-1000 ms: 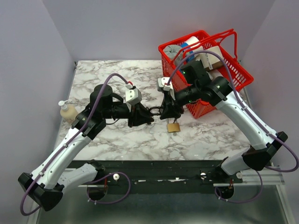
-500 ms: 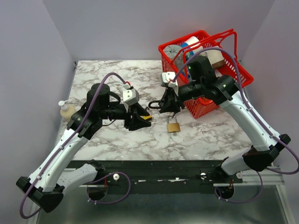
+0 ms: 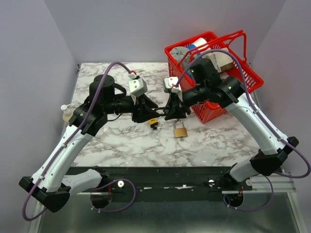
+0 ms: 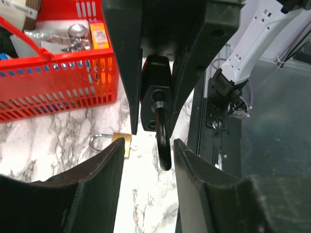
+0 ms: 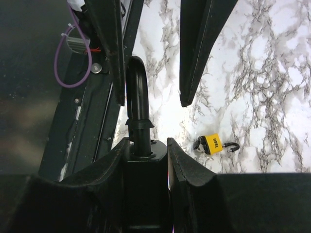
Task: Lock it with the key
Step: Lock the lock.
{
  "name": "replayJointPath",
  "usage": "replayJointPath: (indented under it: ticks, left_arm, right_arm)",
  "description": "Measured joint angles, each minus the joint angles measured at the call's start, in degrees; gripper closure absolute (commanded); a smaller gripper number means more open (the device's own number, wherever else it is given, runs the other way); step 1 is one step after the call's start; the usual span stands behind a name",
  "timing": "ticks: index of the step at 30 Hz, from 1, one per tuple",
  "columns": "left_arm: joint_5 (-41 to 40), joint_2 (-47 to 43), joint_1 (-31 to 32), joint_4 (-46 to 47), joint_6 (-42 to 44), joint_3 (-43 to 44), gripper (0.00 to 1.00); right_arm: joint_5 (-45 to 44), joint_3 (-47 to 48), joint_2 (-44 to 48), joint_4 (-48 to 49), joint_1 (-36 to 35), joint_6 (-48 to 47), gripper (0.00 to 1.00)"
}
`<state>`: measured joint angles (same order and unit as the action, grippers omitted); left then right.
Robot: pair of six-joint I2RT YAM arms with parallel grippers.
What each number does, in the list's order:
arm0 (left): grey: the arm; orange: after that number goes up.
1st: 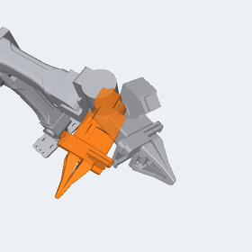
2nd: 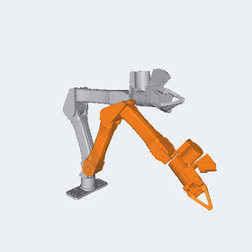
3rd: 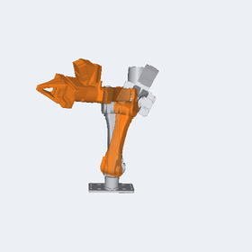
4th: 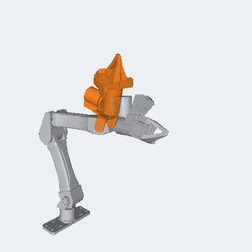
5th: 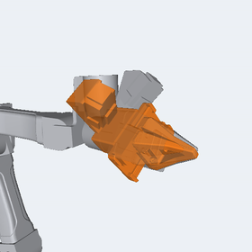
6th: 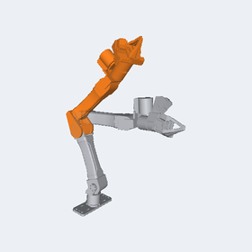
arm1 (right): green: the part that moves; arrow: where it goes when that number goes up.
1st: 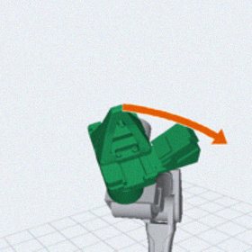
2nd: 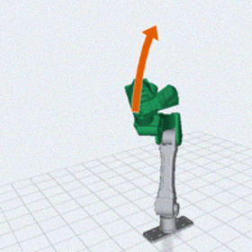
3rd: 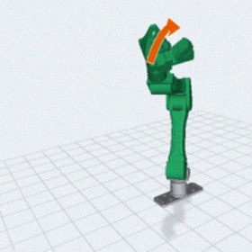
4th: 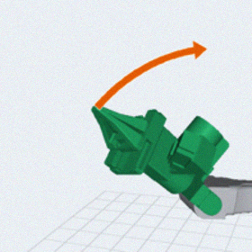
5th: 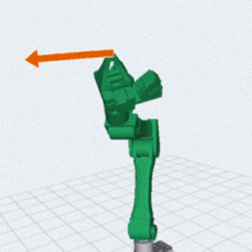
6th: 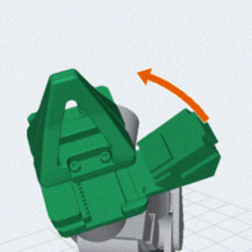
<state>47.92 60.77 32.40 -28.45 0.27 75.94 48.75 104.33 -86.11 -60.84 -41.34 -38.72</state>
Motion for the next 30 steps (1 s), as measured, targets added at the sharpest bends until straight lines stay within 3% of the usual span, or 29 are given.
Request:
replayJointPath:
  ticks: [4, 9, 11, 14, 15, 17, 19, 20, 22, 23, 30]
  left_arm:
    - [-0.66, 1.03, 0.44, -1.31, 0.72, 0.28, 0.67]
    - [-1.03, 1.79, 1.86, -1.53, 0.81, 0.57, 0.66]
    - [-1.05, 1.81, 2.25, -1.53, 0.74, 0.57, 0.7]
    - [-1.07, 1.75, 2.49, -1.46, 0.55, 0.57, 0.83]
    - [-1.09, 1.75, 2.51, -1.46, 0.52, 0.57, 0.98]
    - [-1.29, 1.75, 2.56, -1.38, 0.42, 0.57, 1.0]
    - [-1.44, 1.73, 2.56, -1.22, 0.33, 0.55, 1.0]
    - [-1.42, 1.68, 2.54, -1.09, 0.11, 0.52, 1.0]
    - [-0.57, 1.11, 1.57, 0.63, -1.68, -0.39, 1.0]
    - [0.44, 0.55, 0.66, 2.1, -3.5, -1.57, 1.0]
    - [7.39, -3.61, -5.86, 9.79, -12.68, -8.68, 1.0]
  right_arm:
    - [-0.11, 1.36, -0.9, -0.94, -0.24, -0.17, 0.99]
    - [-0.33, 2.67, -2.23, -2.12, -0.59, -0.33, 0.99]
    - [-0.33, 2.75, -2.54, -2.45, -0.76, -0.31, 0.99]
    - [-0.39, 2.93, -2.84, -2.54, -0.98, -0.31, 0.99]
    - [-0.44, 2.99, -2.89, -2.62, -0.98, -0.31, 0.99]
    - [-0.48, 3.1, -2.89, -2.8, -0.98, -0.22, 0.98]
    - [-0.57, 3.41, -3.02, -3.1, -0.98, -0.04, 0.73]
    - [-0.55, 3.52, -3.08, -3.21, -0.98, 0.28, 0.42]
    - [-0.44, 3.93, -3.21, -3.26, -0.98, 0.96, 0.25]
    - [-0.33, 4.07, -3.19, -2.99, -0.98, 1.31, 0.0]
    - [0.74, -1.18, 1.2, 1.53, 0.5, 4.48, 0.0]
